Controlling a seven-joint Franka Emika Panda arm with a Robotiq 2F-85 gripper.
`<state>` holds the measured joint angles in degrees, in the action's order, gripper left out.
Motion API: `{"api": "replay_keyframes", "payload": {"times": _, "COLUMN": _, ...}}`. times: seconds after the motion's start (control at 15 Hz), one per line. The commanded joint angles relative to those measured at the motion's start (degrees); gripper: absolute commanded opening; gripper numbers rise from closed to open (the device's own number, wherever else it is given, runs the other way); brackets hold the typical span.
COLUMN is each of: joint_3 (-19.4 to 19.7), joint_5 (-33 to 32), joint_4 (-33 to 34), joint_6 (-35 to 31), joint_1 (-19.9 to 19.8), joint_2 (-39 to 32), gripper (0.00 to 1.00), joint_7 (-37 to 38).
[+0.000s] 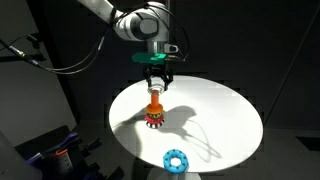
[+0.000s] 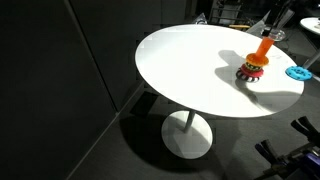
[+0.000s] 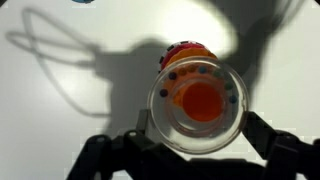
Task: Put the clear ring on the orange stand
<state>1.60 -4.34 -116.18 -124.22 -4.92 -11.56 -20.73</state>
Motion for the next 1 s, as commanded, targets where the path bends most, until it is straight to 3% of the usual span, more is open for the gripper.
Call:
{"api": "replay_keyframes", "payload": {"times": 0.0, "joint_3": -0.07, "joint_5": 0.79, "joint_4": 3.04, "joint_6": 2.96, "joint_1": -0.22, "joint_2": -1.92, "gripper": 0.68, "joint_7": -0.86}}
{"api": "replay_keyframes", "payload": {"times": 0.73, "joint_3": -0.22, "joint_5": 2.39, "joint_4": 5.59, "joint_6": 10.33, "joint_1": -0.97, "joint_2": -4.37, "gripper": 0.68, "joint_7": -2.12}}
{"api": "replay_keyframes", "payload": {"times": 0.87, "joint_3": -0.16, "joint_5": 2.17, "joint_4": 5.76, "joint_6": 10.29, "joint_1": -1.07, "joint_2": -4.63, "gripper": 0.98, "joint_7": -2.21}}
{"api": "replay_keyframes", "payload": {"times": 0.93, "joint_3": -0.14, "joint_5": 2.1, "joint_4": 5.66, "joint_6": 9.94, "joint_1": -1.1, "joint_2": -4.57, "gripper": 0.98, "joint_7": -2.19}}
